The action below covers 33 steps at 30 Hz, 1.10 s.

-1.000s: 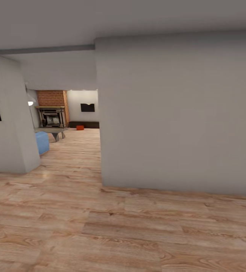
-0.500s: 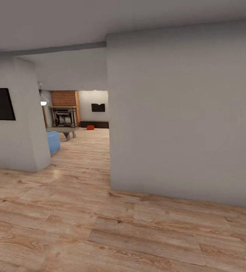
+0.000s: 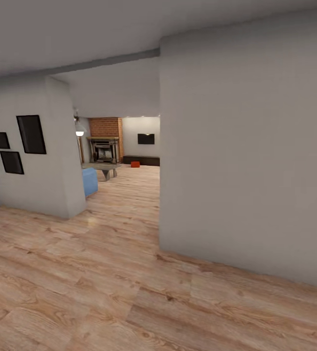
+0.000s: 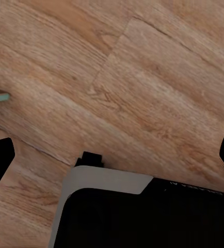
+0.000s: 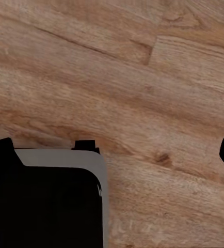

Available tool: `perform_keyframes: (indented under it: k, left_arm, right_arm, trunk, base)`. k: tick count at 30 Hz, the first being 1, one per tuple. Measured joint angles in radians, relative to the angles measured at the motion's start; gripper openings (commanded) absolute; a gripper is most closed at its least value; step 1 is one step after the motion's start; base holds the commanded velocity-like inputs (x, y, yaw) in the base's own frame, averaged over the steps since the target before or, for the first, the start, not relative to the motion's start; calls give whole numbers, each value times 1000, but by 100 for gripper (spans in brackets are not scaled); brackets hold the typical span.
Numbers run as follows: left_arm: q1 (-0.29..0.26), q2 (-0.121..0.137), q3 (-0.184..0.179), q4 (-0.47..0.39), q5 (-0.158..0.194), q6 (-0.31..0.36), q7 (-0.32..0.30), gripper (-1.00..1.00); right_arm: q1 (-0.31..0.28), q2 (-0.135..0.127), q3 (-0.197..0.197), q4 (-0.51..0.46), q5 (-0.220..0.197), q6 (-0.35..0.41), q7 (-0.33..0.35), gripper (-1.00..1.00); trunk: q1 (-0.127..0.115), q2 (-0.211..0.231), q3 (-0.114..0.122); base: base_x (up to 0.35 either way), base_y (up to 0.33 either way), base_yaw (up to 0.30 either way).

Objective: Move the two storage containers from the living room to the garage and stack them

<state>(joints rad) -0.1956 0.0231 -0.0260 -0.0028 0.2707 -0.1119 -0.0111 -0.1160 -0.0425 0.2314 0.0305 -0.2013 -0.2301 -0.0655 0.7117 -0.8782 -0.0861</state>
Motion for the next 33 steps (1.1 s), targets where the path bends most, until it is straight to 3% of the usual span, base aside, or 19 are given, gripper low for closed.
perform_keyframes:
  k: [19, 33]
  left_arm:
    - [0, 0, 0, 0, 0, 0, 0, 100]
    - [0, 0, 0, 0, 0, 0, 0, 100]
  right_arm:
    - [0, 0, 0, 0, 0, 0, 0, 100]
    - [0, 1, 0, 0, 0, 0, 0, 100]
  trunk:
    - [0, 0, 0]
    - [0, 0, 0]
  base:
    - [323, 0, 259]
    - [324, 0, 55]
